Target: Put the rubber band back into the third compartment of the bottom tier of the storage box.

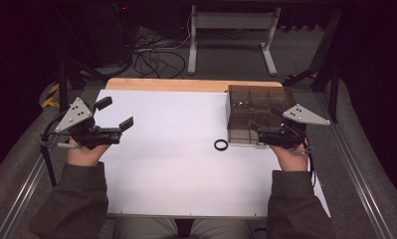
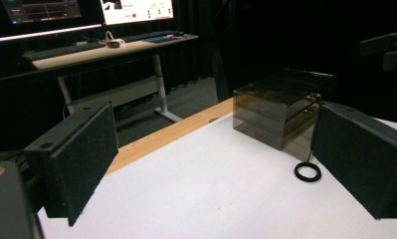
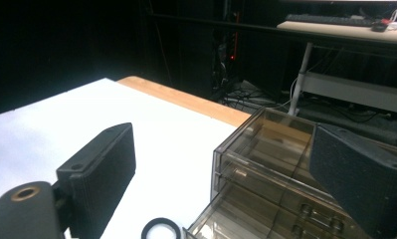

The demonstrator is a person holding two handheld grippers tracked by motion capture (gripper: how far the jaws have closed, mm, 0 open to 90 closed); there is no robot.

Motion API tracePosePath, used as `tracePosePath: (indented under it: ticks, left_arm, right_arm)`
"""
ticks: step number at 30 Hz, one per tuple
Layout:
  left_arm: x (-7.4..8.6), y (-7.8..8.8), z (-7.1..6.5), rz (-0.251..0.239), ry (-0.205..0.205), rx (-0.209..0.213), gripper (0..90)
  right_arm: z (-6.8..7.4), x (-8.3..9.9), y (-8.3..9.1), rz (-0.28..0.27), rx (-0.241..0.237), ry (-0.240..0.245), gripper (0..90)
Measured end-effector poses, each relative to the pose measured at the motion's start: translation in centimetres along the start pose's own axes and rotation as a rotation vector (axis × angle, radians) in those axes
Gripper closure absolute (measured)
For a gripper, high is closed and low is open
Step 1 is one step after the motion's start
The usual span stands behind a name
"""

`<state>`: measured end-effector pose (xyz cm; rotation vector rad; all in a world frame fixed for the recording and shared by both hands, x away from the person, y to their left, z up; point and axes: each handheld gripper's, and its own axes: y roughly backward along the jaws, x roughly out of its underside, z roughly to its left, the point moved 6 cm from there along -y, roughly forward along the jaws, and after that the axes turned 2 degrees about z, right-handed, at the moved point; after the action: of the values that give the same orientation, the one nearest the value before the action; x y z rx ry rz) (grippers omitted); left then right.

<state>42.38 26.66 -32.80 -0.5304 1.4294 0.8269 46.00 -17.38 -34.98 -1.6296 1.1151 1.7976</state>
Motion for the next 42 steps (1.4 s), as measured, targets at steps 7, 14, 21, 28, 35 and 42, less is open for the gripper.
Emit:
tracePosePath:
  ticks: [7, 14, 21, 28, 35, 42]
  left_arm:
    - [0.0, 0.1, 0.0, 0.0, -0.003, 0.002, 5.3]
    - [0.0, 0.3, -0.1, 0.005, -0.002, -0.002, 5.1]
    - [-0.1, 0.3, -0.2, 0.0, -0.001, 0.001, 5.0]
    - [-0.1, 0.2, -0.2, 0.002, -0.002, -0.007, 5.0]
    - [-0.1, 0.3, -0.1, -0.004, 0.005, -0.014, 5.0]
    - [-0.1, 0.3, -0.1, -0.002, 0.002, -0.019, 5.4]
  right_arm:
    - [0.3, 0.5, -1.1, 0.044, -0.005, 0.0, 16.5]
    - [1.1, 1.1, -2.3, 0.091, -0.05, 0.002, 23.1]
    - [1.7, 1.8, -3.4, 0.137, -0.081, 0.007, 33.7]
    - [1.9, 2.6, -4.4, 0.188, -0.092, -0.005, 38.6]
    - [2.3, 3.4, -5.3, 0.232, -0.076, 0.01, 41.7]
    - [3.0, 4.3, -6.3, 0.281, -0.09, 0.021, 49.2]
